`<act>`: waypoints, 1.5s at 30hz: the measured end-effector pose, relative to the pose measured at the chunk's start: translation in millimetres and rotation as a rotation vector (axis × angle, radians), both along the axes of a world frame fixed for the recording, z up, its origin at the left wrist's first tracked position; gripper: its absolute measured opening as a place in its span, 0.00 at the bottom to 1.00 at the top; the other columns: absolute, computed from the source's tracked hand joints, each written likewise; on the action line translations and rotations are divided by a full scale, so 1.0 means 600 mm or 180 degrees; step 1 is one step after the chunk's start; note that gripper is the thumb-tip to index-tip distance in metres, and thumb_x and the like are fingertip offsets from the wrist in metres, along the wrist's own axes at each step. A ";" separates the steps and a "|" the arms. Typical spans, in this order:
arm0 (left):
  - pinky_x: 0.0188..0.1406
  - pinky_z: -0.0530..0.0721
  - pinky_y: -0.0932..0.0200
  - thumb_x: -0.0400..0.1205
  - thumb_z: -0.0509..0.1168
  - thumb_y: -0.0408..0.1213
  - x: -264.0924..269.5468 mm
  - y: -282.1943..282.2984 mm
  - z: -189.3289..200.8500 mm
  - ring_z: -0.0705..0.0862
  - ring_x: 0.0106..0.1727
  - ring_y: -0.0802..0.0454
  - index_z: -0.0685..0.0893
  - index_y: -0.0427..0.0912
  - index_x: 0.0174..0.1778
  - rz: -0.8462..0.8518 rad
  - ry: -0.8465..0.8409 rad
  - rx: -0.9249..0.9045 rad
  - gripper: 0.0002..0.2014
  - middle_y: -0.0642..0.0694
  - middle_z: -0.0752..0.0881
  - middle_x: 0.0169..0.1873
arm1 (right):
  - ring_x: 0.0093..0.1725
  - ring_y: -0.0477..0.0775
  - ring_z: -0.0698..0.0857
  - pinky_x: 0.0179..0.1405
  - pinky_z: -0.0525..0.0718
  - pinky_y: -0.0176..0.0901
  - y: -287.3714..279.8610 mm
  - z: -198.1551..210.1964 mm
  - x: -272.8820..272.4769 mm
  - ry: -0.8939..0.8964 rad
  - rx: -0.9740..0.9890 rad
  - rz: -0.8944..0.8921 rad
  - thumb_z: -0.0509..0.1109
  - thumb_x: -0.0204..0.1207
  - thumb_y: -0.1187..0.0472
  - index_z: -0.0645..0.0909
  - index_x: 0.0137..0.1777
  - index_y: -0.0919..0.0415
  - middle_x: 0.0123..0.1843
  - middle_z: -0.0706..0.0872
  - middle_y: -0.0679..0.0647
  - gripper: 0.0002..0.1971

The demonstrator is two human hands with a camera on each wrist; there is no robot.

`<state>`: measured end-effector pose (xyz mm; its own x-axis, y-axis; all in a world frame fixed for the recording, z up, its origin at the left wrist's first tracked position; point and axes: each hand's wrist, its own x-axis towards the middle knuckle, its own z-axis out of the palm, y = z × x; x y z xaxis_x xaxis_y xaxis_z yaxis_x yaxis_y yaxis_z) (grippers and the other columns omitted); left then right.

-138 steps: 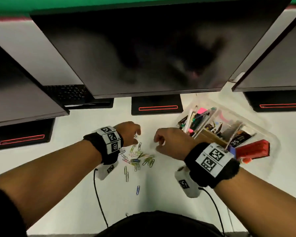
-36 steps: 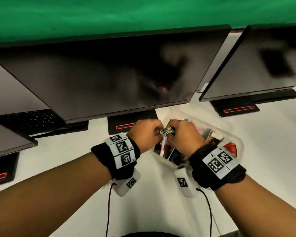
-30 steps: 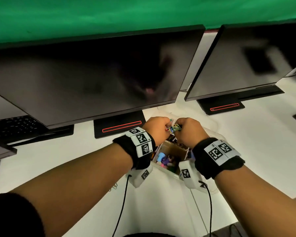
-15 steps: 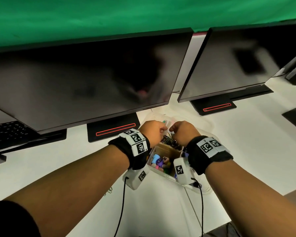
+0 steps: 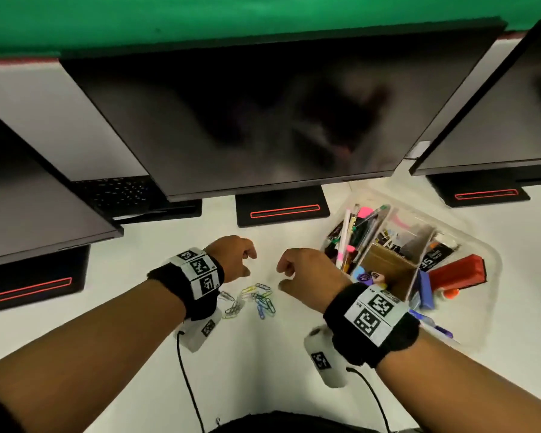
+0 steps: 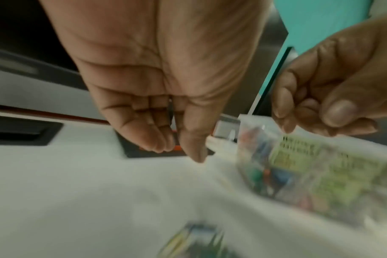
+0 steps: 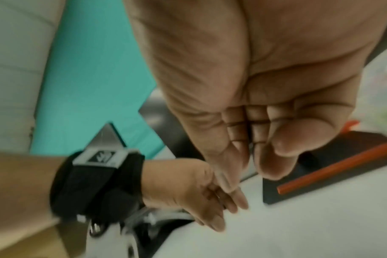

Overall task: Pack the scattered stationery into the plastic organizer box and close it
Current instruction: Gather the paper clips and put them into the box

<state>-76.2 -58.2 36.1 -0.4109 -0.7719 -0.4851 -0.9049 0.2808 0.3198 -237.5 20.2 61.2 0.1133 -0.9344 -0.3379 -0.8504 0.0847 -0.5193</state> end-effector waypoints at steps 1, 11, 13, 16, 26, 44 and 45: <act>0.62 0.76 0.58 0.74 0.74 0.41 0.022 0.010 -0.017 0.80 0.63 0.47 0.76 0.46 0.67 -0.0055 -0.0223 0.0109 0.26 0.44 0.78 0.65 | 0.61 0.53 0.81 0.54 0.74 0.36 0.006 -0.024 0.014 0.0142 0.0210 0.0120 0.73 0.72 0.59 0.79 0.63 0.58 0.62 0.83 0.55 0.19; 0.71 0.74 0.51 0.67 0.79 0.42 0.108 0.075 -0.126 0.72 0.71 0.41 0.64 0.41 0.75 0.0344 -0.0295 0.0260 0.43 0.40 0.68 0.70 | 0.70 0.60 0.75 0.71 0.72 0.40 0.002 -0.155 0.071 0.0365 0.0798 -0.0125 0.82 0.63 0.56 0.59 0.78 0.63 0.76 0.59 0.61 0.47; 0.66 0.75 0.53 0.69 0.78 0.39 0.100 0.079 -0.136 0.75 0.67 0.42 0.68 0.41 0.72 0.0492 -0.0021 0.0210 0.37 0.42 0.71 0.68 | 0.66 0.60 0.78 0.69 0.74 0.40 -0.006 -0.161 0.078 0.0285 0.0708 -0.0179 0.81 0.64 0.60 0.64 0.76 0.63 0.73 0.63 0.61 0.41; 0.56 0.76 0.59 0.72 0.75 0.37 0.089 0.080 -0.154 0.79 0.60 0.44 0.75 0.42 0.65 0.0658 0.0296 0.0122 0.27 0.42 0.76 0.63 | 0.65 0.60 0.78 0.66 0.72 0.36 -0.014 -0.173 0.094 0.0167 0.0609 -0.0221 0.76 0.68 0.65 0.68 0.74 0.64 0.70 0.69 0.62 0.34; 0.48 0.80 0.57 0.77 0.66 0.35 0.074 0.080 -0.155 0.82 0.48 0.45 0.78 0.39 0.54 0.1132 0.0893 0.0026 0.11 0.43 0.85 0.48 | 0.61 0.58 0.80 0.58 0.75 0.35 -0.019 -0.192 0.111 -0.0270 0.0309 -0.0296 0.76 0.70 0.62 0.77 0.68 0.60 0.64 0.77 0.60 0.25; 0.60 0.80 0.58 0.77 0.68 0.35 0.115 0.077 -0.161 0.82 0.54 0.47 0.79 0.41 0.59 0.1181 0.0721 -0.0066 0.14 0.47 0.76 0.50 | 0.54 0.63 0.80 0.50 0.81 0.41 -0.017 -0.223 0.121 0.0204 -0.0056 0.0581 0.60 0.78 0.70 0.83 0.59 0.64 0.57 0.78 0.63 0.14; 0.59 0.79 0.59 0.75 0.70 0.40 0.111 0.081 -0.158 0.81 0.55 0.47 0.79 0.42 0.60 0.1092 0.0632 -0.0020 0.18 0.46 0.77 0.53 | 0.54 0.63 0.81 0.49 0.81 0.42 -0.020 -0.218 0.117 0.0249 0.0009 0.0528 0.61 0.77 0.70 0.83 0.56 0.65 0.57 0.78 0.63 0.13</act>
<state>-9.6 -9.8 -58.6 -0.2140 -0.8834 -0.4170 -0.8672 -0.0247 0.4974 -167.3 8.1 -69.7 0.2391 -0.9041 -0.3543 -0.8906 -0.0588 -0.4509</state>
